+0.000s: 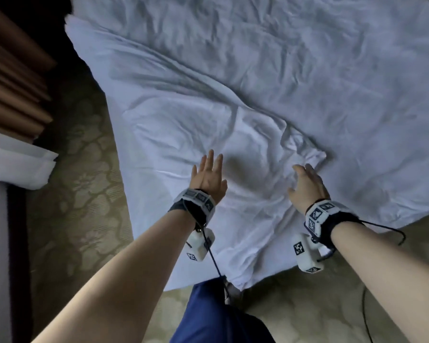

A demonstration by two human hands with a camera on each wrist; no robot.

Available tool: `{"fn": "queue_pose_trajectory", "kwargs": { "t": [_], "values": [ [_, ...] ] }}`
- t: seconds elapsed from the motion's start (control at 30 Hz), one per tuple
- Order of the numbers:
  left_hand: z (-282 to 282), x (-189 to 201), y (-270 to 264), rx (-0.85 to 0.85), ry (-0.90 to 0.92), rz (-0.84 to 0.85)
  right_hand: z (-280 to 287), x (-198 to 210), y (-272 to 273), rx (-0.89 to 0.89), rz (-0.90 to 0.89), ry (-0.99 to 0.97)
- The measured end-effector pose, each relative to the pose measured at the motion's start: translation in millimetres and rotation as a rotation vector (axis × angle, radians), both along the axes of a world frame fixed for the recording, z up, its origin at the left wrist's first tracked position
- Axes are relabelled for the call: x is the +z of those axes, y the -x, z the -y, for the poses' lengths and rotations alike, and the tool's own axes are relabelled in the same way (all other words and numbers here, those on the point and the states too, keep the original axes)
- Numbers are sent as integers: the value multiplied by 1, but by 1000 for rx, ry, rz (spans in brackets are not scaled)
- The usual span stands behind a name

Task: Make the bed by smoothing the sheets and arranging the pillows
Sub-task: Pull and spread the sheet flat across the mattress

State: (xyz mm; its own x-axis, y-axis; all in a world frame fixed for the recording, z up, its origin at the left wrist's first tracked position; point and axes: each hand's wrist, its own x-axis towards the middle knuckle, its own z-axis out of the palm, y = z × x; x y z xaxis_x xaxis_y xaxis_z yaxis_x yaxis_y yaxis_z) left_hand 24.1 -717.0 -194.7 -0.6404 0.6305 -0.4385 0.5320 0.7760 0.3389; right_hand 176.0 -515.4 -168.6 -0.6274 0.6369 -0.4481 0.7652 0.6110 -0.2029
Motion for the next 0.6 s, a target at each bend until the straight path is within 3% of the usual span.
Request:
{"fn": "queue_pose_trajectory", "kwargs": {
  "t": [0.1,0.23,0.4,0.5,0.6],
  "values": [
    [10,-20,-6,54,-13,12,-15,-19,20,168,70,-141],
    [11,-41,-47,-37,-88,-19,-43,-36,38,315,174,-282],
    [-27,-58,-109,-41,-114,20,-76,-49,61,439,124,-307],
    [-62,-68,-130,28,-35,62,-100,-68,79,357,124,-205],
    [-89,-84,-139,101,95,71,-117,-90,91,201,19,94]
  ]
}}
